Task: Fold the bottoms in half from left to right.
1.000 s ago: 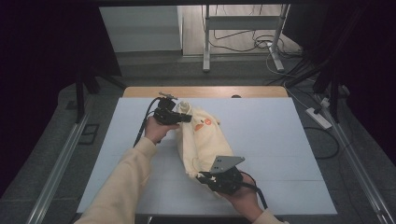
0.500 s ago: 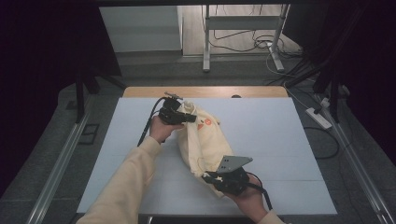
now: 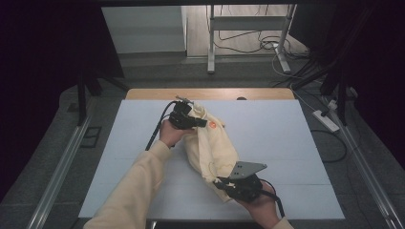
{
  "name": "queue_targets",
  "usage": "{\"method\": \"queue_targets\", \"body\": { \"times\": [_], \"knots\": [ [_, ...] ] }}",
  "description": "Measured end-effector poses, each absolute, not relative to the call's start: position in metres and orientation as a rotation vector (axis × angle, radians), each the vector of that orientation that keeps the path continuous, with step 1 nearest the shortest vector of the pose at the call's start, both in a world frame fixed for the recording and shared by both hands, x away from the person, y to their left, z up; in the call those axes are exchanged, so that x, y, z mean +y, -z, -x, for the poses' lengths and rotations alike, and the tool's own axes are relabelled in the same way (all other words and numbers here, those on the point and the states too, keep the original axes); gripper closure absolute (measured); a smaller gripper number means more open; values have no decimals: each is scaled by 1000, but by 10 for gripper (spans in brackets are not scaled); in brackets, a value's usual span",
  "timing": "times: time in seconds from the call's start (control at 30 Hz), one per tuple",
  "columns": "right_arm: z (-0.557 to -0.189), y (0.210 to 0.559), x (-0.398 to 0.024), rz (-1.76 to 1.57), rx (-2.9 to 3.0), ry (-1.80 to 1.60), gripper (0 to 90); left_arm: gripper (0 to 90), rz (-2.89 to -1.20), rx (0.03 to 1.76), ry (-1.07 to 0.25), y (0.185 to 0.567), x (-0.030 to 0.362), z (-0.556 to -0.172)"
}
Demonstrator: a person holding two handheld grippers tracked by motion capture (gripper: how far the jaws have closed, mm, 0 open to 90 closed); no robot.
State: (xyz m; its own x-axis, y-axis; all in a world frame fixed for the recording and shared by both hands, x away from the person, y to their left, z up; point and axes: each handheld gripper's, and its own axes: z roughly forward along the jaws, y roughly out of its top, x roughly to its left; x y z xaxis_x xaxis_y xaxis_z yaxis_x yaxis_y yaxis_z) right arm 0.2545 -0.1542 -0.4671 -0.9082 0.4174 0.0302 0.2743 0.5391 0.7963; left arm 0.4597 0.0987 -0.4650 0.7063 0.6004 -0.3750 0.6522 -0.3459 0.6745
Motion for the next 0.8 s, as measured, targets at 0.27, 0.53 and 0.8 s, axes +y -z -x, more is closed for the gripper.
{"method": "queue_targets", "body": {
  "times": [0.27,0.53,0.8],
  "knots": [
    [-253,470,-164,-623,2603,-1289,808,823,-2062,953,80,470,93,-461],
    [-252,470,-171,-641,2598,-1285,809,822,-2070,951,87,474,86,-462],
    [-252,472,-178,-665,2592,-1277,810,821,-2084,951,95,479,80,-463]
  ]
}}
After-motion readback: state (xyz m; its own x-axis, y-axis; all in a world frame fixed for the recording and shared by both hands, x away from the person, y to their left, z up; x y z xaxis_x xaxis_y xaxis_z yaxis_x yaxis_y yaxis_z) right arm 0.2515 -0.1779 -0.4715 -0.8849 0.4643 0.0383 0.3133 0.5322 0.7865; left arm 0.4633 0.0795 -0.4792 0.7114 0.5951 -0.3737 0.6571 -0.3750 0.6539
